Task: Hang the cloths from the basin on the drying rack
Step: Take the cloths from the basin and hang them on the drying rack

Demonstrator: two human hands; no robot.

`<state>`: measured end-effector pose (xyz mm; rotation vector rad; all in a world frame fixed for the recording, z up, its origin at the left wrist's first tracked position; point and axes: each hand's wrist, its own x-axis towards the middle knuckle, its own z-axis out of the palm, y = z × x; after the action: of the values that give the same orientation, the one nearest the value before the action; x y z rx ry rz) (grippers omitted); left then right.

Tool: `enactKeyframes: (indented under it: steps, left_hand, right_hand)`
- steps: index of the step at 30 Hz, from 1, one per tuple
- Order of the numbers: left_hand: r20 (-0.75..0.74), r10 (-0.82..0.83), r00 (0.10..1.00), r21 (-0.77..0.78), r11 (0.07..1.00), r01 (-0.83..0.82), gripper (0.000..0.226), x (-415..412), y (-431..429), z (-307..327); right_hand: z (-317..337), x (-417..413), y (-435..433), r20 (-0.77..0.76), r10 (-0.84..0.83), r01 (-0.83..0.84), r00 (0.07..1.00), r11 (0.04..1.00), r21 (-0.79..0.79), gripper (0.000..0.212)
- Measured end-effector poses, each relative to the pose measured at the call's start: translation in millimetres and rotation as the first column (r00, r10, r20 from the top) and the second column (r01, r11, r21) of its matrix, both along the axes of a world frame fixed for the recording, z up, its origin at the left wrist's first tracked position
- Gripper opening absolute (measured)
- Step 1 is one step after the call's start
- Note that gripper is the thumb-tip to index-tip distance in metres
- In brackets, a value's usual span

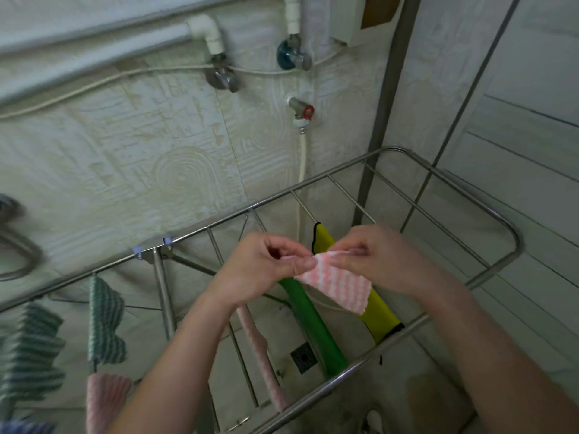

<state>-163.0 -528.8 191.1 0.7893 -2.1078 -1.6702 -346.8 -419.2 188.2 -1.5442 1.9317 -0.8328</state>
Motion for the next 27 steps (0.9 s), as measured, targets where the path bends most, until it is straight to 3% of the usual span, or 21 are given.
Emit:
enactKeyframes:
  steps: [4,6,8,10,11,14,17,20,23,25,27]
  left_hand:
    - [0.022,-0.175,0.984,0.034,0.984,0.174,0.029,23.9,-10.9,8.1]
    - [-0.04,-0.103,0.994,0.004,0.995,0.103,0.017,34.9,-17.9,7.6]
    - [-0.131,-0.018,0.991,-0.029,0.999,0.014,0.011,36.6,-18.3,8.2]
    - [-0.212,0.067,0.975,-0.061,0.995,-0.081,0.031,37.6,-20.0,9.0]
    - [-0.235,0.109,0.966,-0.045,0.991,-0.123,0.039,39.1,-23.3,10.6]
    - [-0.166,0.104,0.981,-0.027,0.994,-0.11,0.034,45.1,-39.6,16.5]
    - [-0.042,0.047,0.998,-0.083,0.995,-0.05,0.013,54.5,-61.1,14.4]
    - [-0.143,0.17,0.975,-0.042,0.983,-0.178,0.01,59.4,-72.0,9.6]
    - [-0.241,0.276,0.93,0.059,0.961,-0.27,0.014,57.6,-70.3,0.3]
    - [-0.238,0.311,0.92,0.033,0.949,-0.313,0.011,54.2,-65.1,-8.5]
    - [-0.26,0.376,0.889,0.014,0.922,-0.386,0.008,51.8,-59.0,-14.0]
  right_hand:
    - [8.0,10.4,-10.8,0.301,0.074,-0.095,0.951,0.994,0.058,0.016]
    - [10.7,17.8,-18.4,0.401,0.11,-0.163,0.909,0.981,0.101,0.02]
    - [7.5,23.3,-20.4,0.383,0.123,-0.163,0.915,0.984,0.072,0.02]
    - [2.7,29.3,-27.2,0.253,0.087,-0.065,0.963,0.993,-0.095,0.021]
    - [1.7,32.1,-30.9,0.281,0.043,0.003,0.959,0.987,-0.161,0.021]
    - [8.7,33.5,-40.7,0.584,-0.074,0.191,0.809,0.971,-0.142,0.019]
    - [7.6,20.4,-54.9,0.455,-0.055,0.132,0.889,0.982,-0.139,0.017]
    - [12.1,2.5,-67.5,0.232,0.081,-0.055,0.969,0.992,-0.115,0.012]
    - [18.3,-18.8,-79.3,-0.025,0.213,-0.213,0.977,0.977,0.027,0.012]
    - [22.7,-29.5,-85.0,-0.045,0.229,-0.225,0.972,0.971,0.076,0.01]
    - [27.4,-38.5,-87.2,0.099,0.259,-0.266,0.961,0.961,0.074,0.014]
